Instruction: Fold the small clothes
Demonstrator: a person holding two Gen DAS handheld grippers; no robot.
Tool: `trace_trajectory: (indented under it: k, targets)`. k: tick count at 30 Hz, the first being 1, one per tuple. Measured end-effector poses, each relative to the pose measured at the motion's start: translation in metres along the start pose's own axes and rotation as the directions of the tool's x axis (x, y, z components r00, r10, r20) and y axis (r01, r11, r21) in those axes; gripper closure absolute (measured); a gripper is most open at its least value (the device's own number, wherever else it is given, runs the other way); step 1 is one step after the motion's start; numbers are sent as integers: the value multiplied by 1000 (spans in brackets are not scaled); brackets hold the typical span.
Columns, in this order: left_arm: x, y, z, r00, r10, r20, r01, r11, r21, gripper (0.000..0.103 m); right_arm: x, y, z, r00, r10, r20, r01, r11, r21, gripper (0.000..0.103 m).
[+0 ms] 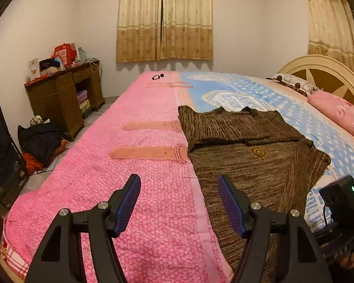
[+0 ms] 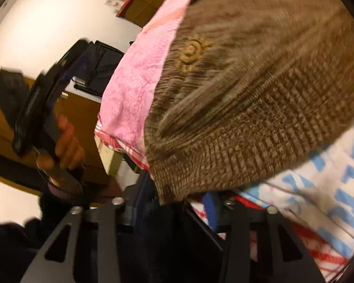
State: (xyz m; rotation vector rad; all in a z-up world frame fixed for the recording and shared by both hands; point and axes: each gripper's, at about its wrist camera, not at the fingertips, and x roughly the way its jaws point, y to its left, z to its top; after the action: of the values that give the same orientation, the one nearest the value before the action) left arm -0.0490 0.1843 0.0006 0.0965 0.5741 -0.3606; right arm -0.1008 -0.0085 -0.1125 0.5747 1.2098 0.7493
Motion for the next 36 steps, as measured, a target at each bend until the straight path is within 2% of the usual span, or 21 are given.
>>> trace_trajectory:
  k: [1, 5, 8, 10, 12, 13, 14, 15, 16, 18, 21, 24, 26, 28, 30, 32, 33, 35, 36]
  targets:
    - [2, 0, -1, 1000, -3, -4, 3, 1000, 12, 35, -2, -1, 0, 1000, 23, -7, -23, 1000, 10, 92]
    - [7, 0, -3, 1000, -10, -3, 10, 999, 44, 35, -19, 17, 21, 987, 159, -25, -160, 987, -23, 94]
    - [18, 4, 2, 1000, -19, -14, 20, 999, 39, 35, -50, 26, 52, 967, 251, 37, -251, 968, -11, 93]
    - [30, 6, 6, 998, -48, -30, 49, 998, 38, 35, -64, 19, 80, 960, 258, 105, -261, 965, 15, 92]
    - [41, 6, 9, 995, -77, -58, 80, 996, 43, 35, -69, 3, 110, 956, 240, 171, -252, 967, 49, 79]
    - [47, 5, 10, 994, -81, -73, 85, 995, 49, 35, -69, -8, 121, 951, 238, 196, -257, 963, 81, 52]
    - [52, 4, 11, 993, -78, -83, 83, 995, 56, 35, -70, -24, 129, 944, 225, 240, -263, 955, 137, 20]
    - [55, 3, 12, 993, -78, -85, 83, 995, 62, 35, -72, -34, 130, 936, 214, 279, -271, 945, 182, 13]
    - [58, 2, 14, 993, -85, -84, 91, 994, 67, 35, -74, -45, 128, 920, 233, 314, -307, 928, 211, 12]
    - [62, 1, 16, 990, -111, -91, 118, 991, 70, 35, -76, -49, 121, 913, 267, 308, -338, 918, 207, 13]
    - [71, -6, 21, 979, -165, -120, 177, 979, 98, 35, -94, -43, 102, 918, 232, 322, -291, 945, 149, 22]
    - [83, -20, 25, 965, -218, -146, 237, 963, 127, 35, -128, -39, 76, 913, 124, 389, -165, 983, 74, 22]
    - [97, -28, 26, 944, -275, -181, 294, 951, 93, 35, -143, -36, 64, 903, 50, 427, -78, 996, 49, 22]
    - [115, -38, 24, 923, -306, -233, 329, 942, 69, 35, -153, -36, 56, 889, 8, 457, -33, 998, 47, 22]
    - [132, -52, 20, 909, -299, -291, 333, 940, 73, 35, -167, -37, 43, 873, -34, 486, 10, 999, 50, 26]
    - [142, -66, 12, 910, -261, -323, 312, 943, 114, 35, -182, -39, 34, 852, -107, 513, 90, 994, 58, 32]
    - [145, -70, 9, 911, -250, -328, 305, 944, 125, 35, -189, -40, 29, 833, -153, 532, 139, 988, 66, 33]
    - [142, -77, 3, 927, -218, -305, 277, 946, 169, 35, -201, -48, 25, 794, -237, 560, 228, 970, 88, 36]
    - [139, -80, 1, 928, -217, -303, 281, 942, 185, 36, -210, -51, 21, 772, -285, 568, 275, 956, 106, 36]
